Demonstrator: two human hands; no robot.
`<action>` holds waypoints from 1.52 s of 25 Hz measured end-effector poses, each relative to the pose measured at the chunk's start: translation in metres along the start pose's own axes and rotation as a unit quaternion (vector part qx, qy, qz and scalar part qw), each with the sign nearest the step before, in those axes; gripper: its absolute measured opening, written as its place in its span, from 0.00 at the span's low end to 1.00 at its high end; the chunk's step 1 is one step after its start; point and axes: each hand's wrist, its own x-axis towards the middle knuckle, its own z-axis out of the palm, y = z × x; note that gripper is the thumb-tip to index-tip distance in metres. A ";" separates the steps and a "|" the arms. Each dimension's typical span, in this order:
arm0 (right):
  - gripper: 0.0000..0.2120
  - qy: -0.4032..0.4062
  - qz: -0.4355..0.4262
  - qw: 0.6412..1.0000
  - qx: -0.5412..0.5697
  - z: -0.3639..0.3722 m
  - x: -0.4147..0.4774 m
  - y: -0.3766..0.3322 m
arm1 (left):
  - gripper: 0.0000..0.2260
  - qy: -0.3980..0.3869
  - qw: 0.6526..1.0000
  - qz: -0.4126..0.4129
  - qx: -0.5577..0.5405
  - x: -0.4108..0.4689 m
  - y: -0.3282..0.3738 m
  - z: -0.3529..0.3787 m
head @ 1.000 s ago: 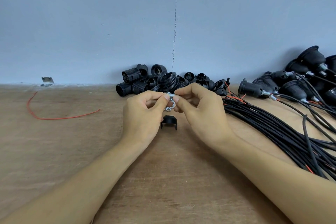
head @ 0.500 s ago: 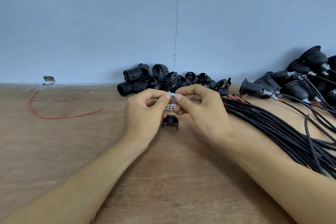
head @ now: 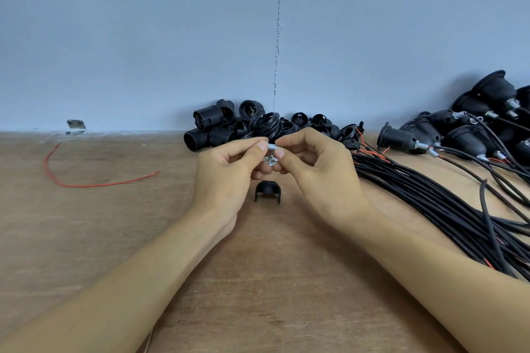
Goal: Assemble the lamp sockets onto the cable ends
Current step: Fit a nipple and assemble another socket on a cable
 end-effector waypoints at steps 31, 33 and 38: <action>0.04 -0.040 0.089 0.986 0.133 -0.001 0.008 0.007 | 0.07 -0.006 1.000 0.007 -0.012 0.002 0.000 -0.001; 0.04 -0.042 0.079 0.987 0.133 -0.002 0.008 0.006 | 0.06 0.003 1.000 0.002 -0.016 0.002 0.000 -0.001; 0.03 -0.057 0.091 0.987 0.117 -0.001 0.006 0.006 | 0.06 0.013 1.000 0.004 -0.013 0.001 0.001 -0.001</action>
